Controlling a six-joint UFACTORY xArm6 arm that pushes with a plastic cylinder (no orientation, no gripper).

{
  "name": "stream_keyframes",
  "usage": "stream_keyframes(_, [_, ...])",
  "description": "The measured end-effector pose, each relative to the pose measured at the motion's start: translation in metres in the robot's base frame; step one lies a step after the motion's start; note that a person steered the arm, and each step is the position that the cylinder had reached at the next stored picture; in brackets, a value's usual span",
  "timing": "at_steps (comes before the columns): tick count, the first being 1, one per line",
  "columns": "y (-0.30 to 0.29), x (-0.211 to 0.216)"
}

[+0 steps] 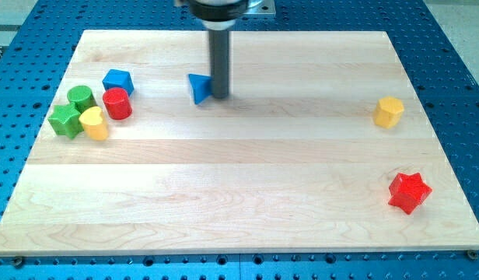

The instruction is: Move the hexagon diagonally to the top left side of the red star

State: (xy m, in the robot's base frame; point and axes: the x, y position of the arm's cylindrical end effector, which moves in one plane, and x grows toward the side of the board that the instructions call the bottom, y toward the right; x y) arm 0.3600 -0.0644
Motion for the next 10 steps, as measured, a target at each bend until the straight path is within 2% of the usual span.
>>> stream_keyframes(1, [-0.063, 0.001])
stream_keyframes(2, [-0.074, 0.001])
stream_keyframes(3, [-0.110, 0.001])
stream_keyframes(4, [-0.061, 0.001])
stream_keyframes(6, [0.181, 0.000])
stream_keyframes(8, [0.360, 0.017])
stream_keyframes(9, [0.404, 0.017])
stream_keyframes(10, [0.392, 0.049])
